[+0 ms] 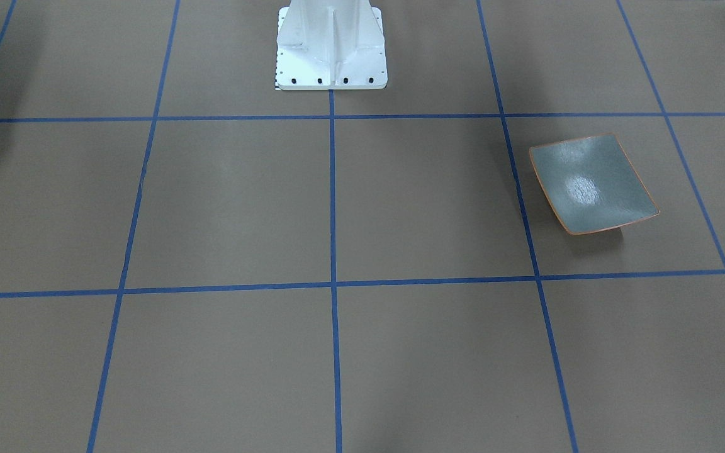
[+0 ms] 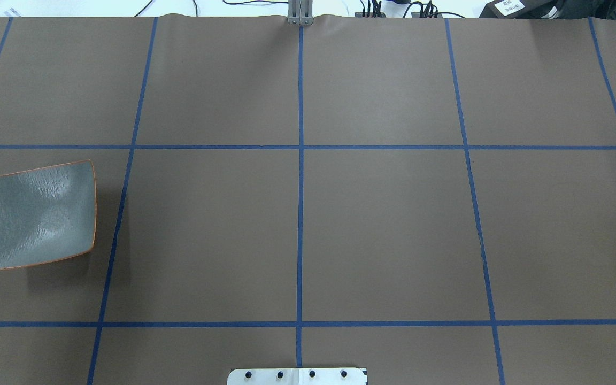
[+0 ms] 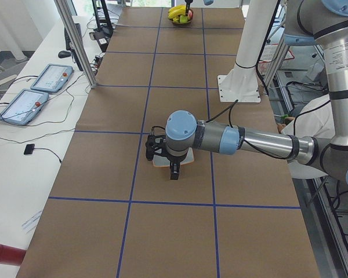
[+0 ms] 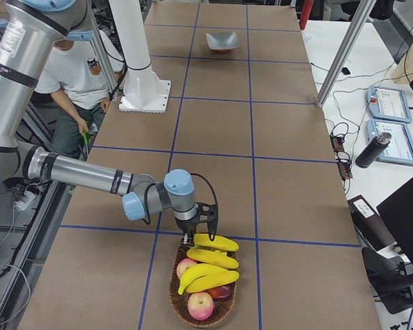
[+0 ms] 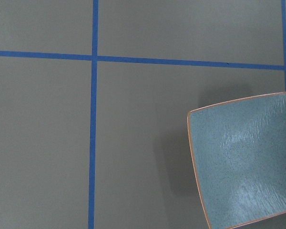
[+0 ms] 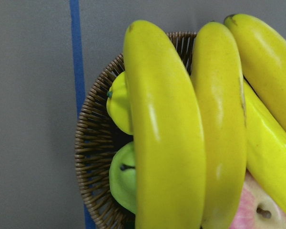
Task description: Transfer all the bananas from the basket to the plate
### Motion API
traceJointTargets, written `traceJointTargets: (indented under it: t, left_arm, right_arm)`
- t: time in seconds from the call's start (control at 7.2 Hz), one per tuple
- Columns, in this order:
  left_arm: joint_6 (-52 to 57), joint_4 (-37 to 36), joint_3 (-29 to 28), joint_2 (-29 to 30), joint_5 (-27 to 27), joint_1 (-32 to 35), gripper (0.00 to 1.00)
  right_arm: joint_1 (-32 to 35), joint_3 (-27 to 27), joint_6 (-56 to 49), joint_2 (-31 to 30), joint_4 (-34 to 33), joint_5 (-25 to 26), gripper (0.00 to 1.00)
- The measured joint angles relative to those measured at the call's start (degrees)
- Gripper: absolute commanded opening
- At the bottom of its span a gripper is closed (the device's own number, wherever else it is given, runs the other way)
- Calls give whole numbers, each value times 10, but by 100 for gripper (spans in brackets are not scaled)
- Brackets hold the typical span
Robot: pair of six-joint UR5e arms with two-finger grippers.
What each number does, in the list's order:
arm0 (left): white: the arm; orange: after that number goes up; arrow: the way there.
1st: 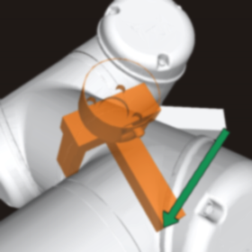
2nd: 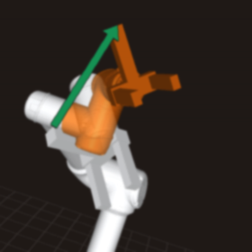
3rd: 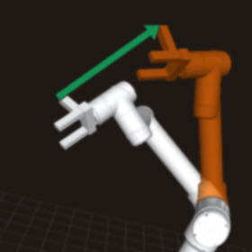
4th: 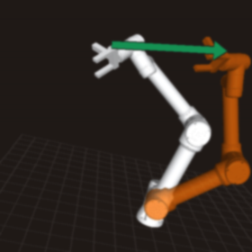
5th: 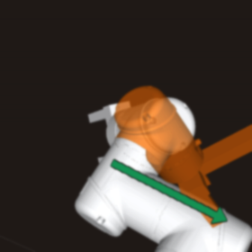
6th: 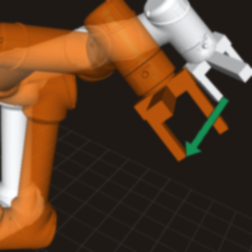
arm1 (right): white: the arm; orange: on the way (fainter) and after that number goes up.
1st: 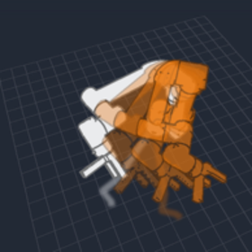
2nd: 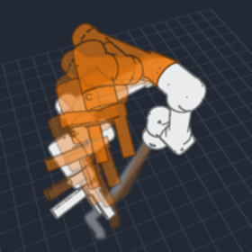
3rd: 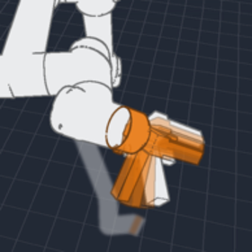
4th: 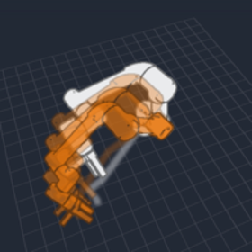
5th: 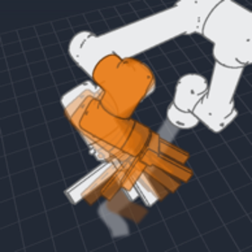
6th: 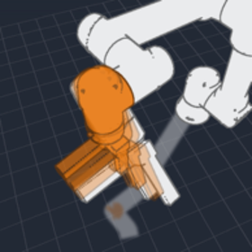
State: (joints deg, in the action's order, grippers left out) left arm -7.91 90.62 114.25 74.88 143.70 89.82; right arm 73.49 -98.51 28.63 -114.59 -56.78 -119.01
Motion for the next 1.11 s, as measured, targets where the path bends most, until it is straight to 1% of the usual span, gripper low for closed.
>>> traceJointTargets:
  t: [0.42,0.69,0.97,1.11]
  left_arm:
    - [0,0,0,0,0,0,100]
    - [0,0,0,0,0,0,100]
    - [-15,1,0,9,0,-1,100]
    - [-45,5,2,22,1,-2,100]
  right_arm:
    - [5,-36,-1,-19,-2,-3,0]
    - [10,-65,-1,-26,-4,-17,0]
    - [9,-95,0,-13,-9,-30,0]
    - [8,-102,1,10,-9,-41,0]
